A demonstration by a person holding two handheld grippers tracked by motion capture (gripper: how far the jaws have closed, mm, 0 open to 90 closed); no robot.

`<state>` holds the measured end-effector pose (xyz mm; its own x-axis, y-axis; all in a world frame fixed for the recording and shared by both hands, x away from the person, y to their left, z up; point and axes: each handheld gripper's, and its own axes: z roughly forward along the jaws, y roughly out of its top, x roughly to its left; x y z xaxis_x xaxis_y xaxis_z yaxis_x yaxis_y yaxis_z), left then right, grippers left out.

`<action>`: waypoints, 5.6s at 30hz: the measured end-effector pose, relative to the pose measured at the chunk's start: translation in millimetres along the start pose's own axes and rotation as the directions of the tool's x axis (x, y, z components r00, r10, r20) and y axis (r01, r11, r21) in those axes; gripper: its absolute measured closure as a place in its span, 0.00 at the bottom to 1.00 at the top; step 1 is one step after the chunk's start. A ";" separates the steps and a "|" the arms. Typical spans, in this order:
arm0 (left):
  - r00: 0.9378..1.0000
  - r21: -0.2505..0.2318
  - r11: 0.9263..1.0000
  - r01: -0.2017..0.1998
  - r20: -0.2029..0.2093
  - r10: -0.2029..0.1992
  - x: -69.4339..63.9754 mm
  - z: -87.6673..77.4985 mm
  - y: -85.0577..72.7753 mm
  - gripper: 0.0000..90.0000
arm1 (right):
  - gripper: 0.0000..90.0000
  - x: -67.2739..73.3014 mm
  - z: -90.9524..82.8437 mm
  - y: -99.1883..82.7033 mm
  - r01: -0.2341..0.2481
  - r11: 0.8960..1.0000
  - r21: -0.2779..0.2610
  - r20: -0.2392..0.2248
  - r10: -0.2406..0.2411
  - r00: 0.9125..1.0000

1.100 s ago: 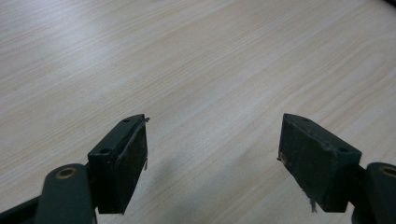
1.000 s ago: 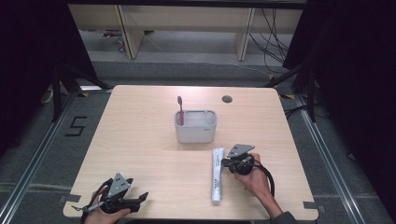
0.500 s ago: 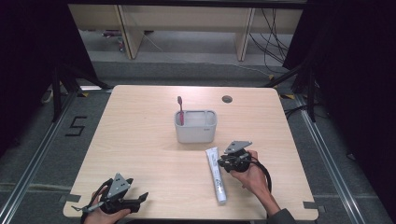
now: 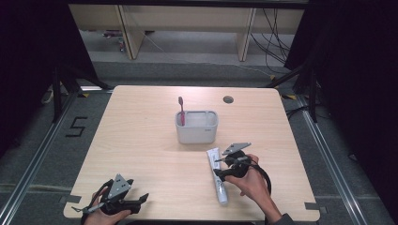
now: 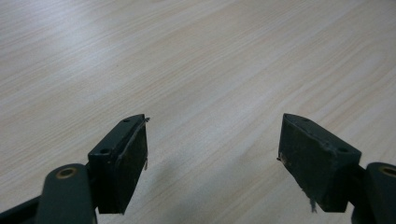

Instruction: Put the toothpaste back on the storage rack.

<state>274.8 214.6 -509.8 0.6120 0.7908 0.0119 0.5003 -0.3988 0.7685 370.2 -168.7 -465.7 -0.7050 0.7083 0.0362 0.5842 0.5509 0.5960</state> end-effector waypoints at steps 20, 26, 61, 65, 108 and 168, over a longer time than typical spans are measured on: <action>1.000 0.007 1.000 0.004 0.004 -0.004 -0.6 -0.3 0.5 0.26 | 0.42 9.6 20.6 0.1 0.013 0.995 0.102 -0.012 -0.012 1.000; 1.000 0.015 1.000 -0.013 0.017 0.012 -0.4 -0.4 0.4 0.26 | 0.50 7.4 23.0 2.5 0.024 0.993 0.117 -0.025 -0.021 0.999; 1.000 0.001 1.000 0.008 0.017 -0.008 -1.7 -0.7 1.7 0.26 | 0.71 6.5 34.5 24.2 0.187 0.918 0.349 -0.088 -0.166 0.982; 1.000 0.012 1.000 -0.004 0.015 0.003 -1.7 -1.7 1.7 0.26 | 0.72 3.8 35.6 27.0 0.181 0.913 0.365 -0.109 -0.151 0.983; 1.000 0.021 1.000 -0.014 0.008 0.014 2.5 -1.3 2.0 0.26 | 0.78 -10.7 -42.3 55.2 0.145 0.979 -0.146 -0.134 -0.165 0.977; 1.000 0.021 1.000 -0.004 0.026 0.003 1.7 1.5 1.3 0.22 | 0.78 -49.9 -36.5 152.1 -0.017 0.864 -0.503 -0.131 -0.057 0.990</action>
<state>277.4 214.7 -509.7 0.6292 0.7772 -0.0020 0.5106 -0.4115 0.7550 479.5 -136.4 -347.6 -0.7836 0.6120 0.1066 0.3140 0.2420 0.9181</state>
